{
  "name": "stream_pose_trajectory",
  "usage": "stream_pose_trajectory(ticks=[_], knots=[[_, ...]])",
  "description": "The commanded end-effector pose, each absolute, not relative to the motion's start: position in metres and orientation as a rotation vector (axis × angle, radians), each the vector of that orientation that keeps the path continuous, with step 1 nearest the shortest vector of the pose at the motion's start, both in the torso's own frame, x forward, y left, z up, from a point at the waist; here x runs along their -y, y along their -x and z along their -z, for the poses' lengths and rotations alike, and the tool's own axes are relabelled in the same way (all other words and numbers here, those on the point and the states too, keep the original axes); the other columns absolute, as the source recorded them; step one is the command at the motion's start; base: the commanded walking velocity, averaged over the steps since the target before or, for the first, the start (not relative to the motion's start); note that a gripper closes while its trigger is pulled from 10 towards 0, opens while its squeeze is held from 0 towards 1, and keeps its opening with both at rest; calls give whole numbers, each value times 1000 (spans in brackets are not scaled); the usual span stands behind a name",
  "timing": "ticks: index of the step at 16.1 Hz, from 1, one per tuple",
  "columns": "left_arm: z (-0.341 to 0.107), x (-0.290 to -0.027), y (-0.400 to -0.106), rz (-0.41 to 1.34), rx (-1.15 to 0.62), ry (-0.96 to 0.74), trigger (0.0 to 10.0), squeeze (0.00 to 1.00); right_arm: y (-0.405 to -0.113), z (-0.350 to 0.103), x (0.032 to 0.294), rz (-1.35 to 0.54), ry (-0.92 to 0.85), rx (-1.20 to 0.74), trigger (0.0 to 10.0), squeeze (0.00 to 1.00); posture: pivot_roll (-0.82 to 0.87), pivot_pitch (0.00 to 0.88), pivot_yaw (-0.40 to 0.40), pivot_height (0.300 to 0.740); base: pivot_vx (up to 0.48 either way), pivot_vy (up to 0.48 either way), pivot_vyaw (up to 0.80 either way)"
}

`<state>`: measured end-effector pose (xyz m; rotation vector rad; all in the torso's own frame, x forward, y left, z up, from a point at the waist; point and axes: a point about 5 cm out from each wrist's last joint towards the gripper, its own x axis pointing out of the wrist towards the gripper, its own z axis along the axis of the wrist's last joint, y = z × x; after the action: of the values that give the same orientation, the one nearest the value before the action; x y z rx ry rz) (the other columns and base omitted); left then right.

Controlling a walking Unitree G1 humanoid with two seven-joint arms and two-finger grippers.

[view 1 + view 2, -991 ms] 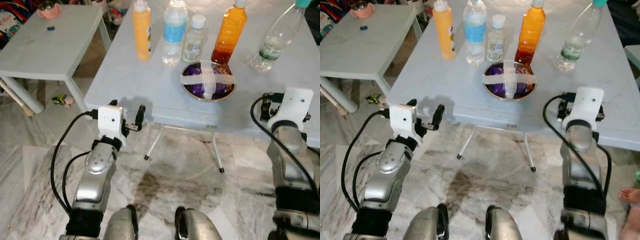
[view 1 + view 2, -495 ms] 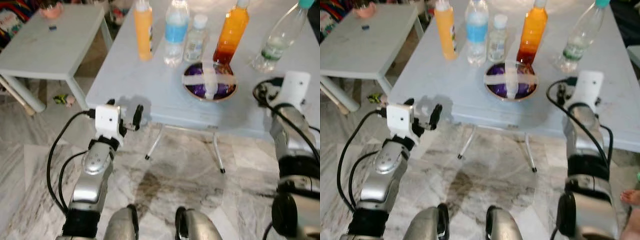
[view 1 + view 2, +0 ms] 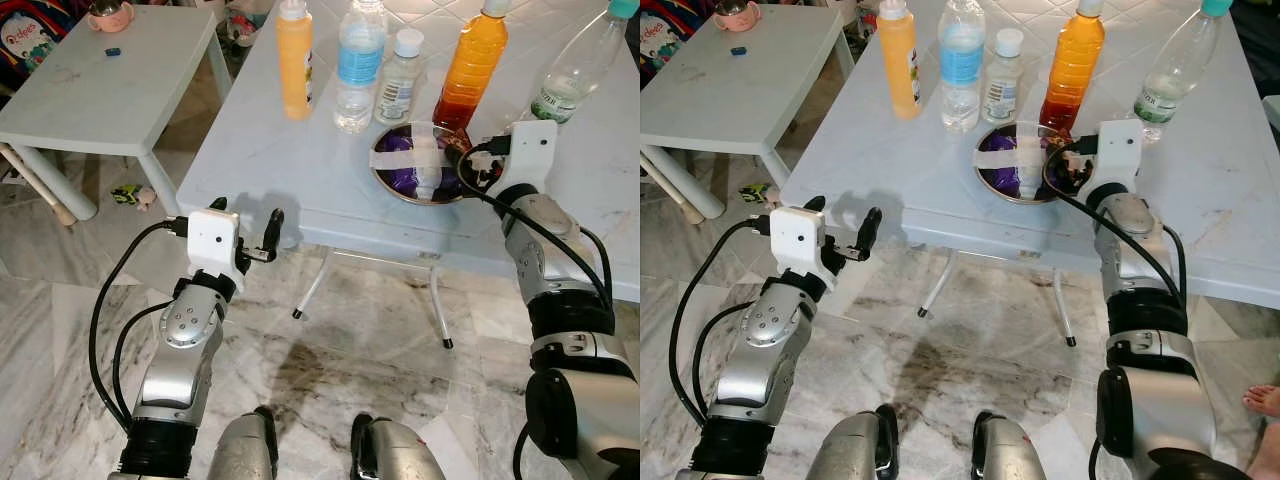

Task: Restocking fridge

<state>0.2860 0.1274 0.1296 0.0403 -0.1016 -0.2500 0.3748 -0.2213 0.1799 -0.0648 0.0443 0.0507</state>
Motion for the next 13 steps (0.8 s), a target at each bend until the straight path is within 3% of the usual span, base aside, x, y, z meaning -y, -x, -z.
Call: stream_pose_trajectory(ticks=[1, 9, 13], knots=[[-128, -129, -284, 248, 91, -43, 10000, 0, -374, -181, 220, -72, 70, -30, 10000, 0, 47, 188, 51, 740, 0, 0, 0], [-128, -123, -287, 250, 95, -25, 10000, 0, -354, -193, 155, -80, -30, 94, 10000, 0, 20, 175, 40, 740, 0, 0, 0], [-128, -121, -288, 250, 98, -17, 10000, 0, -339, -187, 151, 36, -89, 66, 10000, 0, 14, 171, 31, 740, 0, 0, 0]])
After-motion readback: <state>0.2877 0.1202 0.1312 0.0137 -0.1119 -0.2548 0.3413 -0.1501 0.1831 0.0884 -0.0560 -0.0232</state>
